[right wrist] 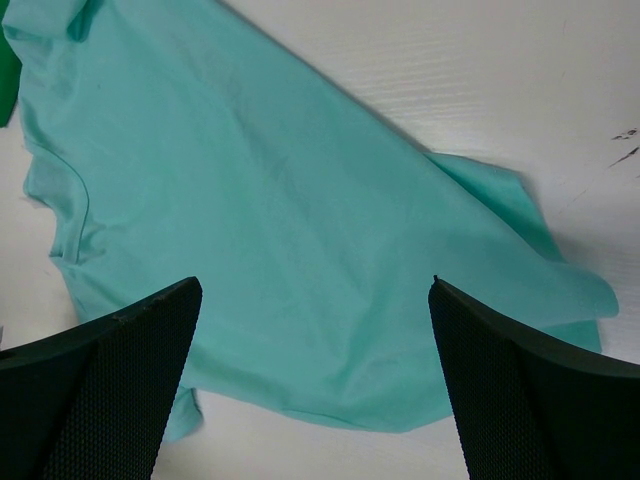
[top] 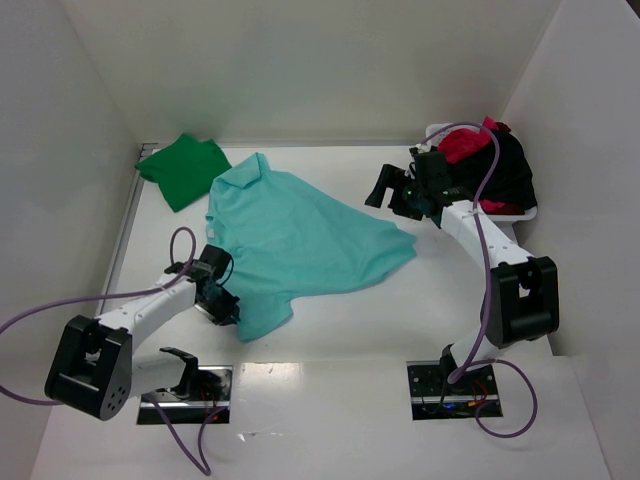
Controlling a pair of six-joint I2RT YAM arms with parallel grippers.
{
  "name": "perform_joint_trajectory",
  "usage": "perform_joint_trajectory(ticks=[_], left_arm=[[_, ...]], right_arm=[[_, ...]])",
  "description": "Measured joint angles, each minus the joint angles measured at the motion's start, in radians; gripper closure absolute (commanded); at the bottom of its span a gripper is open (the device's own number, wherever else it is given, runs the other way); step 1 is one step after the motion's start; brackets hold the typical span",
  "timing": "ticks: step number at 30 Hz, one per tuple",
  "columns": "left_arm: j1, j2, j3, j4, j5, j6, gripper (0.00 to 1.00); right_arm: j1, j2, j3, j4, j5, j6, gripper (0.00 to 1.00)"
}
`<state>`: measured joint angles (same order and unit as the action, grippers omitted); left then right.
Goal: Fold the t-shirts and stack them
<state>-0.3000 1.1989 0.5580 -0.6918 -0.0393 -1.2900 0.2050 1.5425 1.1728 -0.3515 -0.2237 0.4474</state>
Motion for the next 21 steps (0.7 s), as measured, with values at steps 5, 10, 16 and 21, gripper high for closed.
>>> perform_joint_trajectory(ticks=[5,10,16,21], left_arm=[[0.000,0.002,0.024,0.003,-0.006,0.010,1.00],[0.000,-0.037,0.111,-0.005,-0.036,0.031,1.00],[0.002,-0.100,0.257,-0.007,-0.126,0.096,1.00],[0.024,-0.070,0.307,-0.006,-0.186,0.170,1.00]], right_arm=[[0.000,0.000,0.000,0.000,0.003,0.000,0.00],[0.000,-0.002,0.000,0.000,0.005,0.000,0.00],[0.000,-0.003,0.000,0.000,0.006,0.000,0.00],[0.000,-0.003,0.000,0.000,0.007,0.001,0.00]])
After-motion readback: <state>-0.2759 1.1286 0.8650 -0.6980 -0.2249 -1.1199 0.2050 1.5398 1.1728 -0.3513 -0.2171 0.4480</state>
